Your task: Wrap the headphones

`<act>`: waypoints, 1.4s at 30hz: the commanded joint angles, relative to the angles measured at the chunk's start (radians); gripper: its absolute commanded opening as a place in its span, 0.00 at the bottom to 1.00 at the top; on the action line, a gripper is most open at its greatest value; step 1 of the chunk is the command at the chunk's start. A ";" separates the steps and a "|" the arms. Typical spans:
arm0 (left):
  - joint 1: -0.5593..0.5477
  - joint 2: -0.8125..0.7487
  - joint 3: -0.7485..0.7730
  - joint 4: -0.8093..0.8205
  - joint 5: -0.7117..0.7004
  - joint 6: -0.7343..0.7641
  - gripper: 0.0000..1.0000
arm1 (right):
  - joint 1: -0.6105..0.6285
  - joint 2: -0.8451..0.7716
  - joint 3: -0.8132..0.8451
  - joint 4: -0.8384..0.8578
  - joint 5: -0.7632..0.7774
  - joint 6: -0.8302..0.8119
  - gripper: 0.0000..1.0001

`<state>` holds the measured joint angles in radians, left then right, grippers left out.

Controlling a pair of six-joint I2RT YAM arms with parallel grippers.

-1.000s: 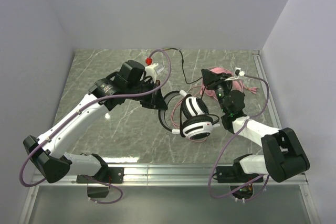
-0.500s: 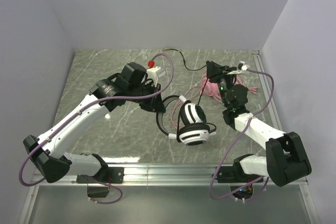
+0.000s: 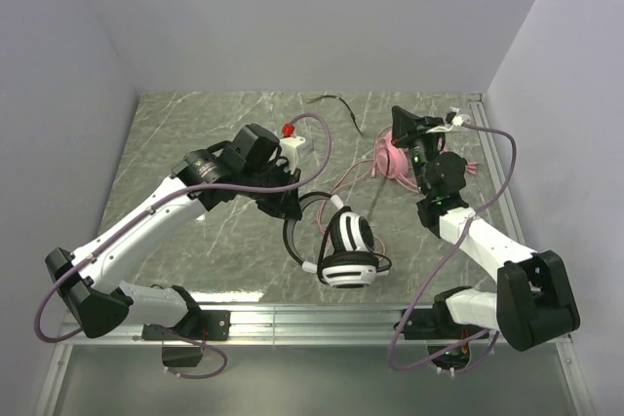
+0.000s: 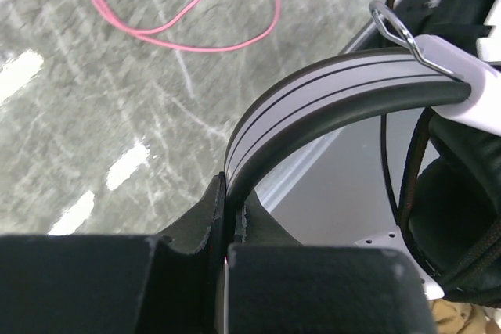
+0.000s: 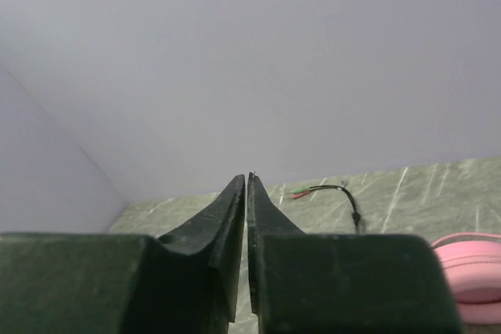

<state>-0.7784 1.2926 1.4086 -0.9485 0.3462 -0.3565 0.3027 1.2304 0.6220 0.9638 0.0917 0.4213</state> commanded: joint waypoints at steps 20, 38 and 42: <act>-0.004 0.119 0.170 -0.041 -0.138 -0.002 0.00 | -0.169 -0.039 0.173 -0.826 -0.566 0.117 0.44; -0.002 0.082 0.144 -0.032 -0.138 -0.002 0.00 | -0.045 0.405 0.228 -0.838 -0.526 0.063 0.48; -0.002 0.082 0.138 -0.029 -0.133 -0.007 0.00 | -0.011 0.437 0.258 -0.849 -0.481 0.057 0.48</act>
<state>-0.7807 1.4296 1.5208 -1.0233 0.1532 -0.3523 0.2722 1.6657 0.8108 0.0822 -0.4309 0.4961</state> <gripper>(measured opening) 0.048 0.484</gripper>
